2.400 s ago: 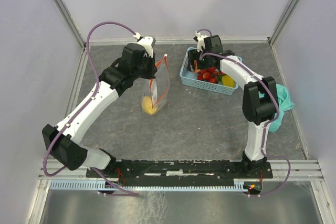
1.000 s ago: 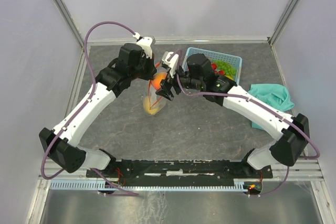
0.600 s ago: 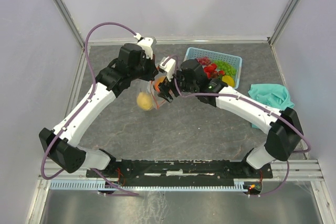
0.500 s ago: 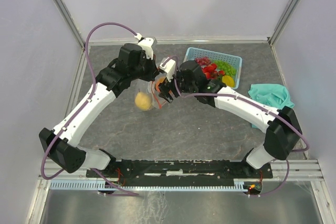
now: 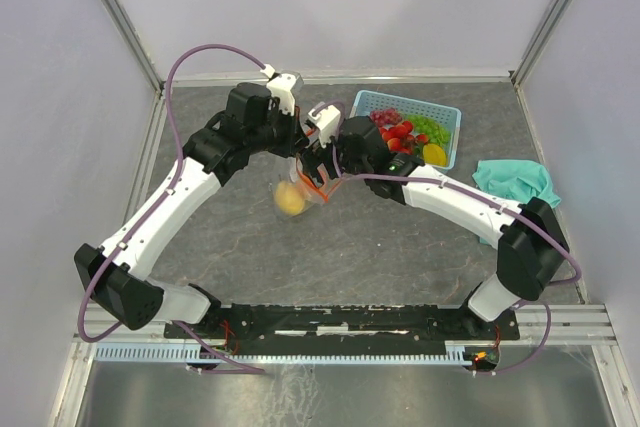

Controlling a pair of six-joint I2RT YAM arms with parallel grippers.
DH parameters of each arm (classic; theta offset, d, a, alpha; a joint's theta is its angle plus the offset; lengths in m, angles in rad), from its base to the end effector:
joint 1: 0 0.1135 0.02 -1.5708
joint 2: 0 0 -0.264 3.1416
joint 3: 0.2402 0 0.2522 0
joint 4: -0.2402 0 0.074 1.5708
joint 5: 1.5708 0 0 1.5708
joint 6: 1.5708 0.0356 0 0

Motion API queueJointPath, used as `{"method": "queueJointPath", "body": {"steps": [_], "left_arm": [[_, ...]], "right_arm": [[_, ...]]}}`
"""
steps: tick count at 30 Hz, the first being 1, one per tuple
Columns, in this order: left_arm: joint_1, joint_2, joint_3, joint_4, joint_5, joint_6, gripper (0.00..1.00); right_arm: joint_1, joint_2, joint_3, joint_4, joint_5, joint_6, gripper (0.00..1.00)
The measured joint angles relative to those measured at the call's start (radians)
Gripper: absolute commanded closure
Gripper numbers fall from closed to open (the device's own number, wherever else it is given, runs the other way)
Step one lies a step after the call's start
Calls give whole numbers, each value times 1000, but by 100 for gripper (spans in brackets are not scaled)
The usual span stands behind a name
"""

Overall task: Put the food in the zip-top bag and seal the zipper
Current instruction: Place the fake fruit in the zipper food storage bag, then pick up the fake fruit from the bin.

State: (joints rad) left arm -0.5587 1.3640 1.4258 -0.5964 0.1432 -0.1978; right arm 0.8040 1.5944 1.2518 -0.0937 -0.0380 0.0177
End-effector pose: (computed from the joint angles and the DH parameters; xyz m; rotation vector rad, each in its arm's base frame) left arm 0.2522 -0.1636 0.3912 0.4737 2.1052 -0.5976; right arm 0.2602 0.2720 0.3053 -0.8089 1.8857 0.5578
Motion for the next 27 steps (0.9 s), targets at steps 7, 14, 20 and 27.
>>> {"method": "queueJointPath", "body": {"steps": [7,14,20,27], "left_arm": [[0,0,0,0,-2,0,97],[0,1,0,0,-58,-2,97],[0,1,-19,23,-102,-24,97],[0,1,-32,31,-122,-27,97]], "right_arm": [[0,-1,0,2,39,16,1],[0,-73,1,-89,38,21,1],[-2,-196,3,-203,59,15,1],[-48,-267,46,-355,141,9,5]]}}
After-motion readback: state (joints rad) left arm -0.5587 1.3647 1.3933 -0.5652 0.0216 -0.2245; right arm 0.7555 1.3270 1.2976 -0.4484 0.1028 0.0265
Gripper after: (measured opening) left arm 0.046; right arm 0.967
